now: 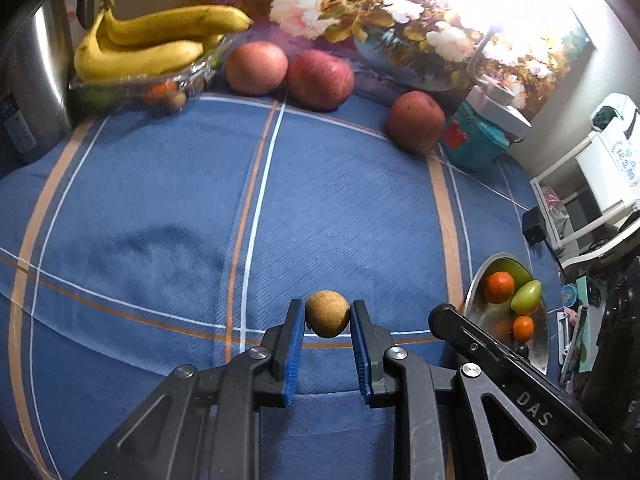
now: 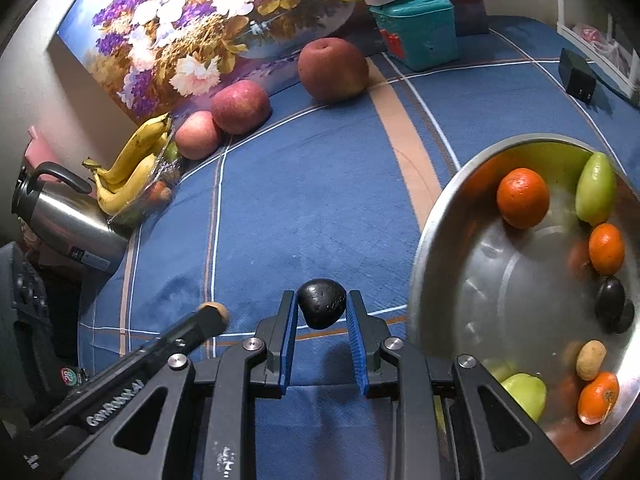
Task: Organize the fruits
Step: 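Lift and carry the plum and kiwi over the steel pan with both grippers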
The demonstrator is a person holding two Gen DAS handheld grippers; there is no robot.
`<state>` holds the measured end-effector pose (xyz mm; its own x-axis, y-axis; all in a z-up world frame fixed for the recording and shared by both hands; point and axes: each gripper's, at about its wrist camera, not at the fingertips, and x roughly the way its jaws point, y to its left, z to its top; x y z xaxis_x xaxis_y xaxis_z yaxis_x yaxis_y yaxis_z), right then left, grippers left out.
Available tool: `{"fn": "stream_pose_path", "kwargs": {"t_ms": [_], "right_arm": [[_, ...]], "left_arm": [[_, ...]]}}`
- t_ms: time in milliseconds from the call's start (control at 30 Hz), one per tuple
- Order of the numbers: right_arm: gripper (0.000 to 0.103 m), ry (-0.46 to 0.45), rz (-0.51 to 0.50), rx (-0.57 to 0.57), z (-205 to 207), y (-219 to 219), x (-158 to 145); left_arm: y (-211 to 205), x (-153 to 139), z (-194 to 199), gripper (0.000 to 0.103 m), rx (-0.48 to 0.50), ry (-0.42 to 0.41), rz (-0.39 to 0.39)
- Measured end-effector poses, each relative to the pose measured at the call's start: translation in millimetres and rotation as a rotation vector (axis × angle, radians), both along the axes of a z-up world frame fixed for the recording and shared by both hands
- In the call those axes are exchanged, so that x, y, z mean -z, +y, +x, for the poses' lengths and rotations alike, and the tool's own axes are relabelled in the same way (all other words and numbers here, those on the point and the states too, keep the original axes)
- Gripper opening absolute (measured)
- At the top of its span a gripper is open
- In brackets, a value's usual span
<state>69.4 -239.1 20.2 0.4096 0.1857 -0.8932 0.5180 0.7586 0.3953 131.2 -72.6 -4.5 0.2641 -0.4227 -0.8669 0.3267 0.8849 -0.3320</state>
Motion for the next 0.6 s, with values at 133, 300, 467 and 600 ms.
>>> {"fn": "stream_pose_path", "kwargs": {"t_ms": [133,300,467,600], "right_arm": [[0.026,0.018,-0.026,0.022,-5.8,-9.6,-2.7],[0.026,0.044,-0.088,0.049,-12.9,-22.2,-8.6],[0.026,0.072,-0.168,0.082,-22.2,-37.0,-16.1],[0.026,0.098,-0.202,0.110,-31.6,-48.3,-16.4]], "left_arm": [[-5.9,-8.4,-5.7,0.025,0.015,-0.029,0.007],[-22.1,-13.1,-12.1,0.025,0.037,-0.053,0.022],[-37.9,-15.3,-24.0,0.025,0.073,-0.071,0.036],[-53.1,-15.8,-33.7,0.025,0.106,-0.084,0.040]]}}
